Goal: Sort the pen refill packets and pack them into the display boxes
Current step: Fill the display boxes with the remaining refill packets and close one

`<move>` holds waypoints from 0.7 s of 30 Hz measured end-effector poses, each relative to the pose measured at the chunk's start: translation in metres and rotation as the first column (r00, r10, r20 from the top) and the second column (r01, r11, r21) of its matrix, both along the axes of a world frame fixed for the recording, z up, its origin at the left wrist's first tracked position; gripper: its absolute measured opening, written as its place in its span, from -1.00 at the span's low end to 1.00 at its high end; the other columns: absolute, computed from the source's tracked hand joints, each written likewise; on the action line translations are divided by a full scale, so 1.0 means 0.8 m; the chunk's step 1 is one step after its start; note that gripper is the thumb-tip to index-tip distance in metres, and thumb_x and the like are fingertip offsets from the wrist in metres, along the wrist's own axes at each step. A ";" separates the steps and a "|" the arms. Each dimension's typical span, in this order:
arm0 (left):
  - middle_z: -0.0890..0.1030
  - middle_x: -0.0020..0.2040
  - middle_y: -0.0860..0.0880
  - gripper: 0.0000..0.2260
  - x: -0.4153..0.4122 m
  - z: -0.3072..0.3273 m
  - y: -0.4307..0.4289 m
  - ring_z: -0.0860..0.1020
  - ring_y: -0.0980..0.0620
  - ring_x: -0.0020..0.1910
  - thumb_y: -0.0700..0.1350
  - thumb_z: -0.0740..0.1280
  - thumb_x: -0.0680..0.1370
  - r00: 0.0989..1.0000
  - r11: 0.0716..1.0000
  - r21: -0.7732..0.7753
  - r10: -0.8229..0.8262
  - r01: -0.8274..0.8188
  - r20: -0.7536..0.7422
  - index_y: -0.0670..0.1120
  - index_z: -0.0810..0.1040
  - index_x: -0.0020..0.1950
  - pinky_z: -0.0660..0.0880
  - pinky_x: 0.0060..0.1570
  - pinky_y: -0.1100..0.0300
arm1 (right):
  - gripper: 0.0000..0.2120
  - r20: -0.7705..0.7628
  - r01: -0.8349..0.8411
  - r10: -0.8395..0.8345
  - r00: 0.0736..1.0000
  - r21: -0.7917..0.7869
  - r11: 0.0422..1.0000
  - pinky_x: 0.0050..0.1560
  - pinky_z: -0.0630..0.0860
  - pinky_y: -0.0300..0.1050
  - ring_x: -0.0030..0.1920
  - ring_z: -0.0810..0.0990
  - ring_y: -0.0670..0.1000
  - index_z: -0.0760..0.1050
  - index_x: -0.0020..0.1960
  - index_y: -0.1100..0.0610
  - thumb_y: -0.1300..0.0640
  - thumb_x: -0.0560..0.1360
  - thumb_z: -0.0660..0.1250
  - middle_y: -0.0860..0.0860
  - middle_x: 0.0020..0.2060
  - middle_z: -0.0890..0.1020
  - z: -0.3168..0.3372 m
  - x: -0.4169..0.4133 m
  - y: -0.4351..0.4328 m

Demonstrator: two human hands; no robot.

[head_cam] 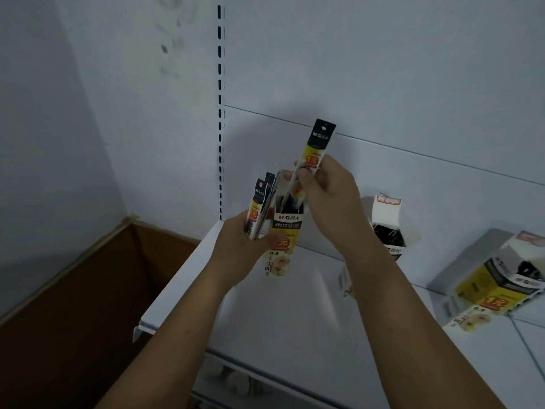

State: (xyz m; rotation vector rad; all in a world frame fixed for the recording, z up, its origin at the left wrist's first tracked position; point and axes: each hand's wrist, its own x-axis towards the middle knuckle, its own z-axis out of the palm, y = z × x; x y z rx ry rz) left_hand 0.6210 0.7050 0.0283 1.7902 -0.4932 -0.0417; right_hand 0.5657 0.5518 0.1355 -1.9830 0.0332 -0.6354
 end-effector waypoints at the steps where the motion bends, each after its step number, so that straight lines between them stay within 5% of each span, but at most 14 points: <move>1: 0.69 -0.18 0.30 -0.79 0.000 0.001 -0.001 0.60 0.27 -0.35 0.04 0.53 0.53 1.000 1.000 0.003 -0.006 0.006 0.009 0.25 0.65 0.13 0.53 -0.20 0.23 | -0.88 -0.021 0.007 -0.008 1.000 -0.027 1.000 -0.03 0.59 -0.28 0.00 0.71 -0.15 0.56 0.09 0.16 0.20 0.69 0.24 -0.06 -0.10 0.74 -0.002 -0.001 -0.002; 5: 0.66 -0.24 0.35 -0.77 -0.002 0.009 -0.004 0.59 0.33 -0.36 -0.10 0.53 0.55 0.999 0.999 -0.008 -0.043 0.043 0.009 0.13 0.64 0.16 0.45 -0.32 0.45 | -0.86 0.010 0.043 -0.042 0.999 -0.077 0.996 -0.09 0.54 -0.32 -0.13 0.69 -0.07 0.60 0.04 0.12 0.20 0.68 0.25 0.02 -0.19 0.72 0.007 -0.007 -0.010; 9: 0.66 -0.24 0.36 -0.77 0.002 0.010 -0.003 0.60 0.32 -0.34 -0.06 0.53 0.54 0.999 0.999 0.016 -0.040 0.040 0.001 0.23 0.61 0.09 0.47 -0.26 0.36 | -0.85 0.145 0.060 -0.054 0.988 -0.037 0.998 -0.07 0.59 -0.26 -0.13 0.69 -0.14 0.57 0.05 0.03 0.23 0.69 0.25 -0.08 -0.16 0.70 0.027 -0.007 -0.016; 16: 0.64 -0.23 0.43 -0.75 0.000 0.014 -0.004 0.63 0.35 -0.28 -0.05 0.52 0.54 0.999 0.998 0.037 -0.045 0.045 0.010 0.28 0.56 0.03 0.49 -0.32 0.42 | -0.82 0.088 -0.010 0.020 0.996 -0.117 0.993 0.03 0.64 -0.04 -0.05 0.70 -0.09 0.56 0.11 -0.05 0.20 0.69 0.25 -0.08 -0.12 0.71 0.021 -0.002 -0.019; 21: 0.65 -0.25 0.40 -0.76 -0.003 0.014 -0.004 0.62 0.35 -0.31 -0.06 0.52 0.54 0.999 0.998 0.051 -0.033 0.032 0.025 0.27 0.56 0.03 0.47 -0.33 0.45 | -0.79 0.121 -0.034 0.046 0.992 -0.093 0.995 0.02 0.65 -0.05 -0.06 0.71 -0.06 0.56 0.07 -0.08 0.21 0.69 0.25 -0.05 -0.10 0.72 0.025 -0.007 -0.026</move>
